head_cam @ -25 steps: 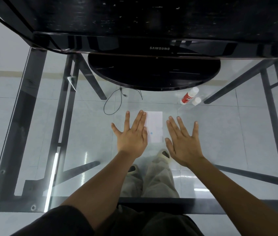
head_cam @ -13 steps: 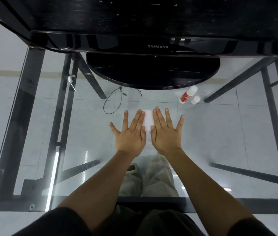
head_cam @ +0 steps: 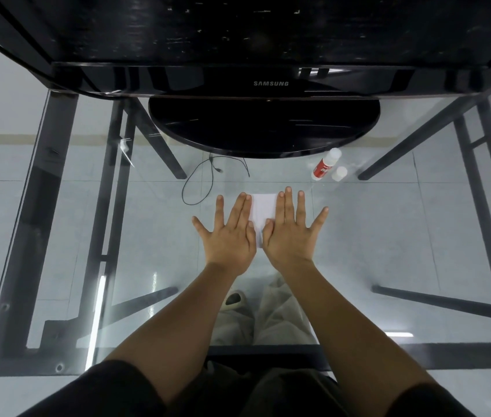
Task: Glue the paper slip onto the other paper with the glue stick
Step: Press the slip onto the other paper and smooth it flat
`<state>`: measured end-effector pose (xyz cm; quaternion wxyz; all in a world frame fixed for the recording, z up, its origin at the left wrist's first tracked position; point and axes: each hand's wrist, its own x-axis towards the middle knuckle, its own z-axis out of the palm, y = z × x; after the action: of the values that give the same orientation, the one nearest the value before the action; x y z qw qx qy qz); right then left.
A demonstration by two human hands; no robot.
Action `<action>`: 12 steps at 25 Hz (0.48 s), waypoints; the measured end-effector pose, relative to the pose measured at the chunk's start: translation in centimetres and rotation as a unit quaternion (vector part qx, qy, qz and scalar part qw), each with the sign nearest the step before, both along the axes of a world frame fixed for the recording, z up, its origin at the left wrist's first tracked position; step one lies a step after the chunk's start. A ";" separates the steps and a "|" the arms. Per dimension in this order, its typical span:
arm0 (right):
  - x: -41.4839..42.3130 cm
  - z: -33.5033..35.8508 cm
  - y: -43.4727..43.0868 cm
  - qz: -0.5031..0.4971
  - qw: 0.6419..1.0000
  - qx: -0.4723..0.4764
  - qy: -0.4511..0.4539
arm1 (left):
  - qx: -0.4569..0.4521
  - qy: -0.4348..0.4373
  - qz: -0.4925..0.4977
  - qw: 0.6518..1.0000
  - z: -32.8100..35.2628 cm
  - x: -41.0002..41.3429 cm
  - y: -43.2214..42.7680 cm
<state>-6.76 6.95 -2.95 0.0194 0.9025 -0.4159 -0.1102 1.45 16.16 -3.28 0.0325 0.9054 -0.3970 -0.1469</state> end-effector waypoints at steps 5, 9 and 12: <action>-0.4 0.4 -0.1 0.003 1.000 0.008 0.008 | 0.023 0.000 -0.006 1.000 0.3 0.1 -0.2; -0.7 0.3 -0.1 0.000 1.000 0.021 0.014 | 0.036 -0.006 -0.007 0.999 0.3 0.0 -0.2; -0.6 0.3 -0.4 0.006 0.999 0.045 0.007 | 0.051 -0.005 -0.013 0.999 0.4 0.0 -0.4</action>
<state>-7.33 6.60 -2.64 -0.0181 0.9040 -0.4053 -0.1351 1.49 15.80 -2.85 -0.0173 0.9014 -0.4008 -0.1628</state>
